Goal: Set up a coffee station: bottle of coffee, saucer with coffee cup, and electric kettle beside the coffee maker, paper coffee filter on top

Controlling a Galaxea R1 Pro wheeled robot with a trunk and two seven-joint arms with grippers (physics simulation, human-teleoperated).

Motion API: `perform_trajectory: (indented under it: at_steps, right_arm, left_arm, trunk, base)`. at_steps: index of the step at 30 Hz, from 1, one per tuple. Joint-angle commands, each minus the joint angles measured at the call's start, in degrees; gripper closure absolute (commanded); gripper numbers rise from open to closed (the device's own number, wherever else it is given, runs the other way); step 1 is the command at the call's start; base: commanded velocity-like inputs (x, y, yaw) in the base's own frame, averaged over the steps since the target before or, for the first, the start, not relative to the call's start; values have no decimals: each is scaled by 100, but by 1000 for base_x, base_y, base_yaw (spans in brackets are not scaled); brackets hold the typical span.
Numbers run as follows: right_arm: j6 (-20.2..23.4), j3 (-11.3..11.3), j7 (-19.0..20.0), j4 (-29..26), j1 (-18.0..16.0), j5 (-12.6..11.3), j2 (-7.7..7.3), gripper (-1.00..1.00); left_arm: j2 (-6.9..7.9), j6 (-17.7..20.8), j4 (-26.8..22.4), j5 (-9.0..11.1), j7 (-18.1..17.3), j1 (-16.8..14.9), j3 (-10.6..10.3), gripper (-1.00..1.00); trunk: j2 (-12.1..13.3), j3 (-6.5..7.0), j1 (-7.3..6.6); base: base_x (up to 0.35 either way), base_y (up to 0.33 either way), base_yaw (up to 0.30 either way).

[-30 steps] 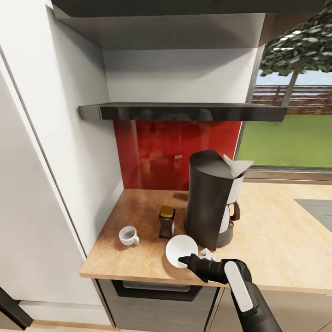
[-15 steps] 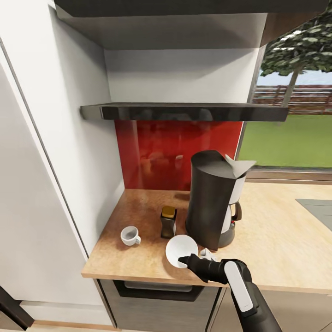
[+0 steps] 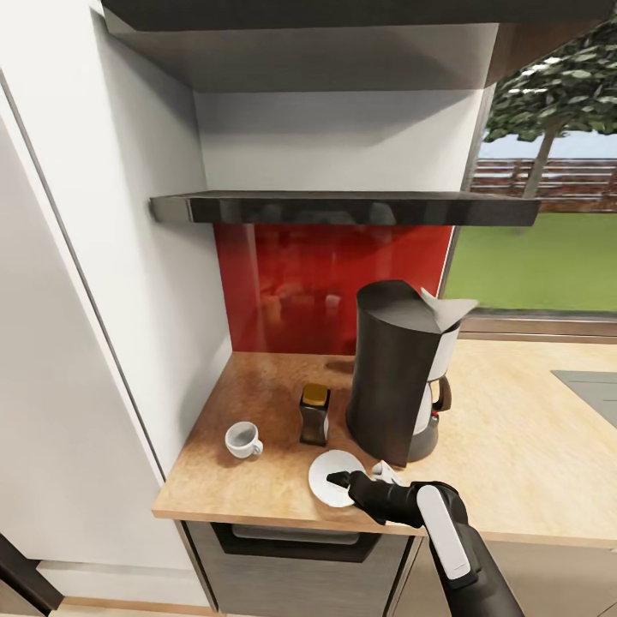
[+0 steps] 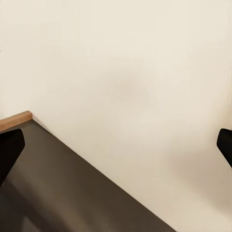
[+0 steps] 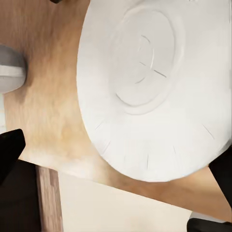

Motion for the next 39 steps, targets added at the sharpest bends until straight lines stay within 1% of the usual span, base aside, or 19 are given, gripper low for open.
perform_trajectory:
  at_steps: [1, 14, 26, 39]
  right_arm:
    - [38, -15, -16, 0, -4, 54, 7, -100]
    - [37, -15, -16, 1, -4, 54, 7, -100]
    - [37, -14, -16, 1, -4, 54, 7, -100]
    - [35, 17, -16, -5, -4, 56, 15, -100]
  left_arm:
    - [5, 50, -18, 26, 29, -2, -49, -100]
    - [5, 58, -18, 30, 2, -2, -49, -100]
    - [3, 59, -18, 43, 6, -2, -48, -100]
    - [4, 51, -18, 62, 4, -2, -40, -100]
  trunk:
    - [-12, -14, 4]
    - [-12, -14, 4]
    - [-12, -14, 4]
    - [-12, -14, 4]
  base:
    - [0, 0, 0]
    - [0, -23, 0]
    - [-26, -253, 0]
    - [-188, -225, 0]
